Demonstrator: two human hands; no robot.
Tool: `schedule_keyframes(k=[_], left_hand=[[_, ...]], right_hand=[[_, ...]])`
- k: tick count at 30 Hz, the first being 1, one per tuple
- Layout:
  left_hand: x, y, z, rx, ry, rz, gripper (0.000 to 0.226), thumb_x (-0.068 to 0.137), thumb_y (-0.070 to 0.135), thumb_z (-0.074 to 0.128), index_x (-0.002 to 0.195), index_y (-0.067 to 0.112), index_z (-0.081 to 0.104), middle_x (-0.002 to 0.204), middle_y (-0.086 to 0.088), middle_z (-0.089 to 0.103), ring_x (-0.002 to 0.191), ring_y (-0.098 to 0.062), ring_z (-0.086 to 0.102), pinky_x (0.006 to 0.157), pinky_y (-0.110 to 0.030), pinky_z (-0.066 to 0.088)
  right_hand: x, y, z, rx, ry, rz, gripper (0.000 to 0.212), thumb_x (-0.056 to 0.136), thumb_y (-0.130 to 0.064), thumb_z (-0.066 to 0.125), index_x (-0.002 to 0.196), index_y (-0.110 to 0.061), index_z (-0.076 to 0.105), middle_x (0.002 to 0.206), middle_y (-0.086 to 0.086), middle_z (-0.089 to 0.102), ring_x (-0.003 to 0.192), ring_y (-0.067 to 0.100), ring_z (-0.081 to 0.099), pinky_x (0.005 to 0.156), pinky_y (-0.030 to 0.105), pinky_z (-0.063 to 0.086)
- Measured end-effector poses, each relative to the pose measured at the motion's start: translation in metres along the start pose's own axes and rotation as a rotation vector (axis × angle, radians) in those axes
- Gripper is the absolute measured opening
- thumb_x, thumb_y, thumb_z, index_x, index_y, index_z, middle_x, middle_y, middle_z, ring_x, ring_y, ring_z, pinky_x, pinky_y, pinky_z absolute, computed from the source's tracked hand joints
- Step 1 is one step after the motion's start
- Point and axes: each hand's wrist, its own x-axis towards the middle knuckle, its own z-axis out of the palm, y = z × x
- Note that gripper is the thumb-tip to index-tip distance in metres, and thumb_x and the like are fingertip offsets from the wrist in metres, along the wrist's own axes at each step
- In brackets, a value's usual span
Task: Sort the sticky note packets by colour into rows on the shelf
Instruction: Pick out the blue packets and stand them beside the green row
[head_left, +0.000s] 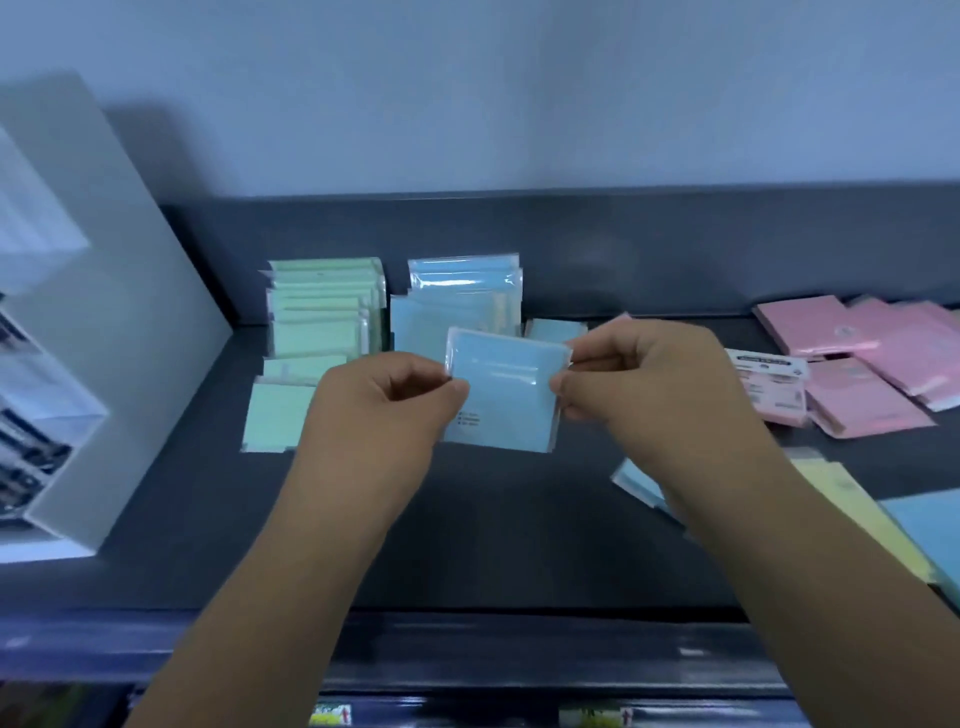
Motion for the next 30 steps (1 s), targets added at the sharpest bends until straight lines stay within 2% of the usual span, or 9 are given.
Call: schedule_keyframes(k=[3,5,9,12,15,17,21,26,30], left_hand=[[0.01,-0.012,-0.01,0.051,0.017,0.017,0.015,0.088,0.019,0.075,0.094,0.033,0.073,0.078,0.009,0.073,0.076,-0.014,0.07,0.078,-0.043,0.062],[0.015,-0.017,-0.015,0.072,0.0,0.027,0.028,0.091,0.017,0.07,0.109,0.038,0.066,0.083,0.009,0.072,0.077,-0.012,0.07,0.067,-0.029,0.057],[0.024,-0.02,-0.017,0.087,-0.051,0.052,0.03,0.092,0.018,0.068,0.113,0.039,0.064,0.089,0.014,0.068,0.073,0.002,0.064,0.052,-0.01,0.043],[0.029,-0.018,-0.015,0.161,-0.115,0.075,0.026,0.091,0.021,0.068,0.098,0.044,0.059,0.089,0.019,0.064,0.076,0.003,0.064,0.059,-0.012,0.047],[0.036,-0.018,-0.015,0.219,-0.177,0.1,0.02,0.089,0.022,0.066,0.09,0.041,0.063,0.085,0.017,0.066,0.073,0.002,0.064,0.056,-0.013,0.05],[0.042,-0.016,-0.017,0.268,-0.191,0.097,0.012,0.089,0.025,0.064,0.098,0.03,0.07,0.087,0.012,0.068,0.074,-0.005,0.065,0.064,-0.025,0.055],[0.052,-0.014,-0.021,0.308,-0.208,0.097,0.02,0.088,0.028,0.063,0.101,0.015,0.07,0.093,-0.002,0.07,0.08,-0.022,0.067,0.072,-0.043,0.057],[0.056,-0.013,-0.024,0.269,-0.229,0.074,0.006,0.091,0.03,0.064,0.085,0.031,0.062,0.087,0.01,0.067,0.08,-0.009,0.066,0.071,-0.031,0.056],[0.055,-0.01,-0.023,0.249,-0.243,0.078,0.033,0.092,0.034,0.065,0.073,0.039,0.039,0.086,0.019,0.056,0.087,0.0,0.062,0.07,-0.013,0.046]], right_hand=[[0.007,0.002,0.02,-0.016,0.031,0.041,0.013,0.077,-0.007,0.079,0.079,-0.019,0.076,0.073,-0.004,0.077,0.075,0.021,0.077,0.081,0.048,0.063],[0.01,0.003,0.031,-0.044,0.049,0.06,0.012,0.076,-0.009,0.079,0.079,-0.02,0.076,0.073,-0.005,0.077,0.074,0.019,0.077,0.081,0.046,0.063],[0.019,0.002,0.051,-0.081,0.103,0.05,0.014,0.067,-0.02,0.076,0.08,-0.023,0.076,0.074,-0.006,0.077,0.08,0.019,0.075,0.08,0.04,0.061],[0.025,-0.002,0.06,-0.184,0.129,0.033,0.022,0.074,-0.016,0.077,0.094,-0.024,0.075,0.081,-0.004,0.077,0.083,0.017,0.074,0.078,0.024,0.054],[0.031,-0.006,0.066,-0.25,0.178,0.017,0.026,0.075,-0.013,0.076,0.097,-0.025,0.074,0.082,-0.005,0.075,0.079,0.017,0.074,0.08,0.037,0.06],[0.035,-0.007,0.07,-0.279,0.176,0.034,0.025,0.076,-0.012,0.075,0.097,-0.025,0.074,0.084,-0.005,0.075,0.081,0.016,0.074,0.08,0.037,0.06],[0.04,-0.01,0.078,-0.28,0.167,0.053,0.025,0.075,-0.013,0.077,0.097,-0.024,0.074,0.083,-0.008,0.074,0.085,0.016,0.073,0.083,0.04,0.06],[0.046,-0.011,0.084,-0.309,0.144,0.06,0.031,0.077,-0.011,0.077,0.105,-0.022,0.072,0.085,-0.009,0.074,0.089,0.015,0.071,0.084,0.042,0.06],[0.049,-0.011,0.084,-0.325,0.156,0.052,0.032,0.078,-0.011,0.077,0.108,-0.021,0.072,0.084,-0.011,0.072,0.086,0.011,0.069,0.081,0.038,0.06]])
